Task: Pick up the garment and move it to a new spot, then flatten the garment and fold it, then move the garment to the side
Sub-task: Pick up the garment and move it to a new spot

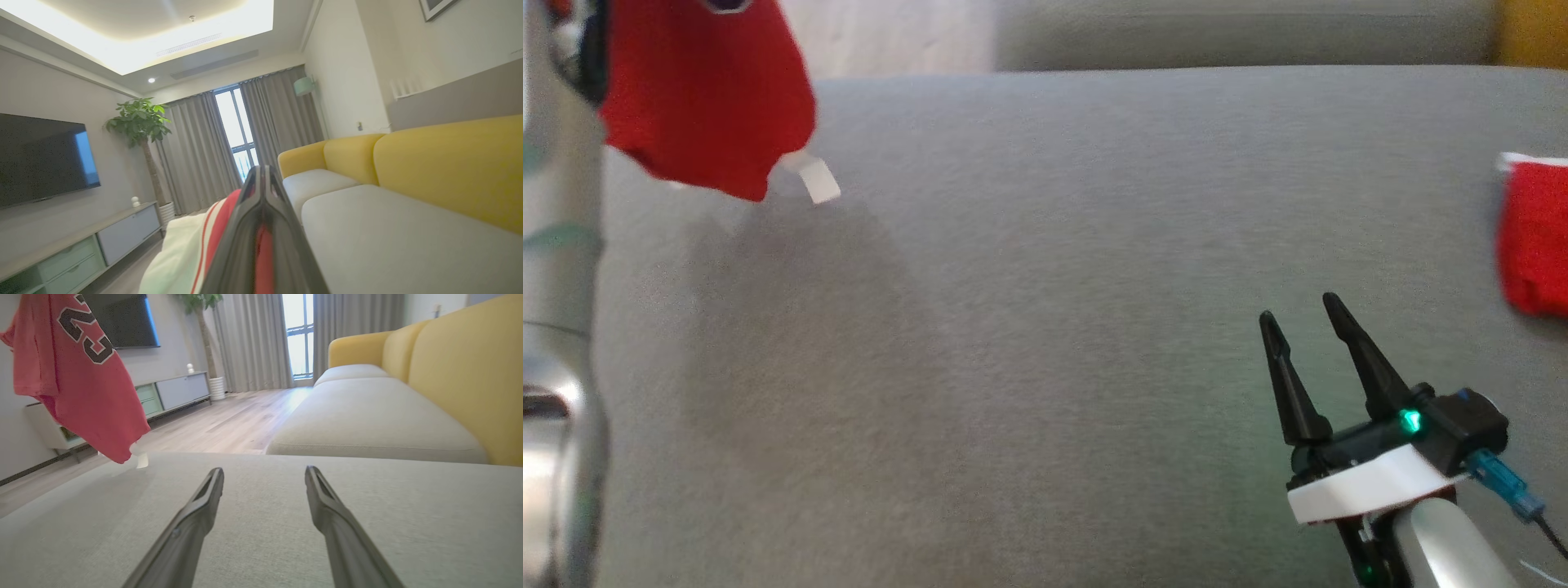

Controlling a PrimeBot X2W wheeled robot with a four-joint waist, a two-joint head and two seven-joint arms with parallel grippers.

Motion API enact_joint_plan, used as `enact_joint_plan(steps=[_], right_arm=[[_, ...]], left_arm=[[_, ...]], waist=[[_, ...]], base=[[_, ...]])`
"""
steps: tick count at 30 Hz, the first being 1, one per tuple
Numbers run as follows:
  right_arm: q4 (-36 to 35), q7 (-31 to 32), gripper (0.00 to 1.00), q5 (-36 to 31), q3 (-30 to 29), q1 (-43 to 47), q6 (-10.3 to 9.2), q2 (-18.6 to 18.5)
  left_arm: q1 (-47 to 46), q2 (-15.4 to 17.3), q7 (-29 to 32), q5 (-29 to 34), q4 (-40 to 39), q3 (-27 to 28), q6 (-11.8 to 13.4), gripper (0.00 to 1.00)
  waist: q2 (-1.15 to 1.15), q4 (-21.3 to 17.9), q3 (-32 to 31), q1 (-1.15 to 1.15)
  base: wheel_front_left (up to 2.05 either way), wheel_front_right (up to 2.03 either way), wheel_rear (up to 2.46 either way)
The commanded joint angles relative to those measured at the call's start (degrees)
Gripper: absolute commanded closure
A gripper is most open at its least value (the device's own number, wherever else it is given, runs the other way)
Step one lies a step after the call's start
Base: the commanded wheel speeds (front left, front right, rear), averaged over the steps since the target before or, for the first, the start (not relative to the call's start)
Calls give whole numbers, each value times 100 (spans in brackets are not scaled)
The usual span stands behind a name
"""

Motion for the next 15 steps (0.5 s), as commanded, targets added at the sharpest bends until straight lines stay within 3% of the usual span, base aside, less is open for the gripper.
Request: enact_joint_plan(steps=[1, 7, 15], right_arm=[[-240, -61, 0, -30, 71, -115, -5, 21], [-327, -62, 0, -33, -32, -69, -5, 120], [-410, -62, 0, -59, -205, -55, -5, 198]], left_arm=[[-288, 124, 95, -89, -373, -2, -20, 100], [422, -560, 451, -890, -1327, -192, -31, 100], [2558, -1261, 650, -1496, -2357, -965, -33, 100]], waist=[[0, -514, -348, 2], [0, -935, -329, 2], [0, -1270, -94, 2]], base=[[0, 0, 0], [0, 0, 0], [0, 0, 0]])
